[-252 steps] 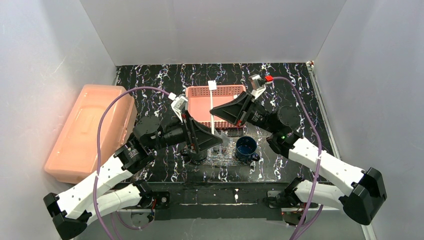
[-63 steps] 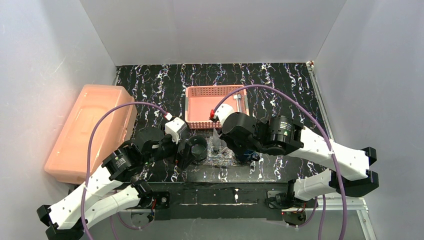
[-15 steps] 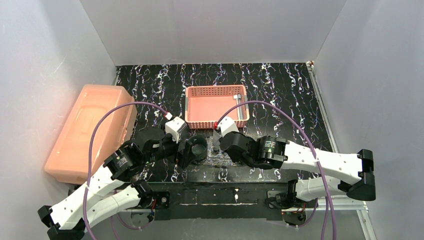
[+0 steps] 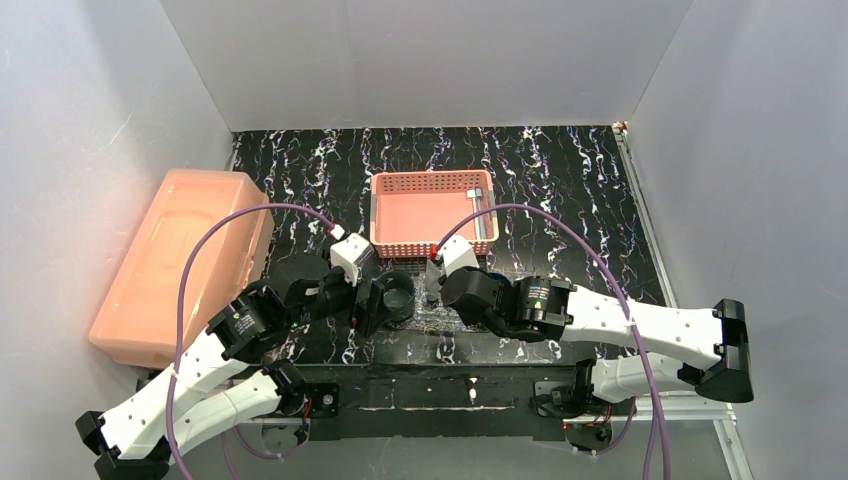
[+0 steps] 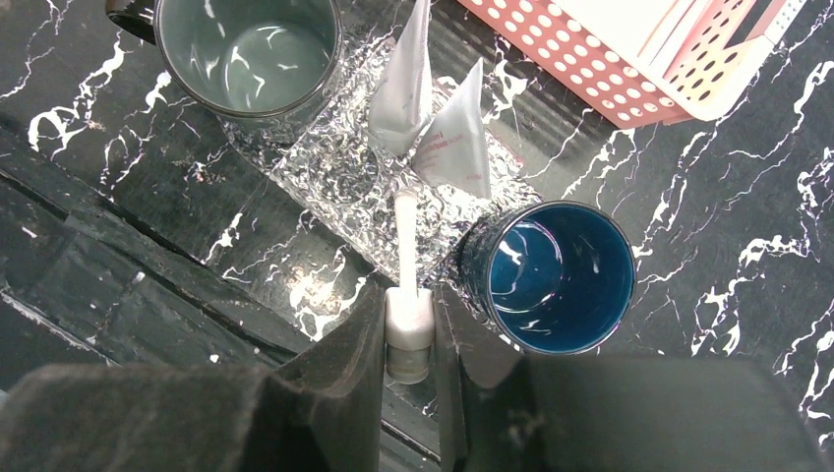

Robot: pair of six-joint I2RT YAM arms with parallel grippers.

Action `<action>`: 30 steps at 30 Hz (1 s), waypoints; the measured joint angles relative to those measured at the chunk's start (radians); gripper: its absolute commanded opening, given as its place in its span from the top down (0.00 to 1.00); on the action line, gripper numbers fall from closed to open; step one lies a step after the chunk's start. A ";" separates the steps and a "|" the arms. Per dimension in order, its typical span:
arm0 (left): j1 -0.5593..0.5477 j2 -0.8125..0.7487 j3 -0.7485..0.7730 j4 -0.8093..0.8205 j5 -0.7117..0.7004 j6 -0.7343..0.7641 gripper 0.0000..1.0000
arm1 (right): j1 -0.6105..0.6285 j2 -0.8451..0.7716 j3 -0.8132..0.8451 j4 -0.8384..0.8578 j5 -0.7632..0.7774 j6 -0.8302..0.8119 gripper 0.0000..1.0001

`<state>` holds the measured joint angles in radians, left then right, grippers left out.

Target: Prepare toiletry sets of a toothbrush and toothpaste on the tray

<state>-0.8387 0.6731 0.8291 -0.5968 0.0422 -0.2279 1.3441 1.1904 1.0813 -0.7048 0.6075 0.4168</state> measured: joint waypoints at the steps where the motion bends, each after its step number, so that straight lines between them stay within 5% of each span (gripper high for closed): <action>1: 0.000 0.000 0.000 0.002 0.000 0.000 0.02 | 0.000 0.000 -0.001 0.004 0.000 0.000 0.99; 24: 0.012 0.006 0.000 0.013 0.014 0.004 0.02 | 0.000 -0.002 -0.051 0.059 0.014 0.005 0.99; 30: 0.012 0.007 0.000 0.013 0.015 0.004 0.02 | 0.000 -0.005 -0.064 0.074 0.015 0.006 0.85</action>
<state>-0.8265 0.6800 0.8291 -0.5835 0.0574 -0.2241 1.3441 1.1858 1.0172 -0.6312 0.6228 0.4225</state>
